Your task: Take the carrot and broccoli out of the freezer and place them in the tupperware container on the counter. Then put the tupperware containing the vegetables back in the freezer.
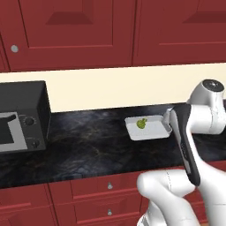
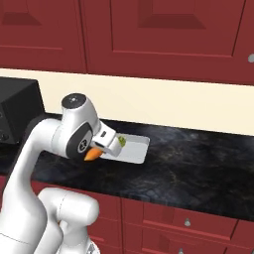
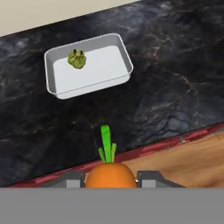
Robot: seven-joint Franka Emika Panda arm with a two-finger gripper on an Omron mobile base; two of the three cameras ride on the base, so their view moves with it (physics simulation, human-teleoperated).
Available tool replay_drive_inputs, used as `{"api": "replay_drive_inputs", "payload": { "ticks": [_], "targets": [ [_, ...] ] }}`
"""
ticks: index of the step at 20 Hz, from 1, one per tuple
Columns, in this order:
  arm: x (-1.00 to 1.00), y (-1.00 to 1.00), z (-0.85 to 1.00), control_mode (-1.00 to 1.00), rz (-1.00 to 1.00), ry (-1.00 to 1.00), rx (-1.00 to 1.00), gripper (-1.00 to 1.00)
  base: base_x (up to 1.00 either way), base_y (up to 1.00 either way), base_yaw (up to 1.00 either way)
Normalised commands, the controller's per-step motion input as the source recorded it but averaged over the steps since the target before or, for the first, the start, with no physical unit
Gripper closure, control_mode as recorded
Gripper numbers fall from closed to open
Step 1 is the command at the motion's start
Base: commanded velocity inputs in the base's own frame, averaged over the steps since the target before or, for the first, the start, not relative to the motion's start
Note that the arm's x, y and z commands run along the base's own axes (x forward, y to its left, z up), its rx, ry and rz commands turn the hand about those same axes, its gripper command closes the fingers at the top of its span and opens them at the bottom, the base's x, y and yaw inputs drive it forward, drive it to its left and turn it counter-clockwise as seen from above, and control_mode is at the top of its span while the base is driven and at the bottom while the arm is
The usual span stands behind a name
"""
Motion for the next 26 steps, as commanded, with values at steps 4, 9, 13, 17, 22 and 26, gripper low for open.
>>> {"api": "replay_drive_inputs", "payload": {
  "ticks": [4,9,13,17,22,26],
  "targets": [
    [0.67,0.11,-0.63,-1.0,0.0,0.0,0.0,1.0,0.0,0.0,0.0],
    [1.0,0.0,-0.67,-1.0,0.0,-0.05,0.0,1.0,0.0,0.0,0.0],
    [1.0,-0.2,-0.31,-1.0,0.0,0.0,0.0,1.0,0.0,0.0,0.0],
    [0.99,-0.39,-0.06,-1.0,0.0,0.0,0.0,1.0,0.0,0.0,0.0],
    [0.66,-0.31,-0.2,-1.0,0.0,0.01,0.03,1.0,0.0,0.0,0.0],
    [0.37,-0.01,-0.42,-1.0,-0.06,0.01,0.03,1.0,0.0,0.0,0.0]
  ]
}}
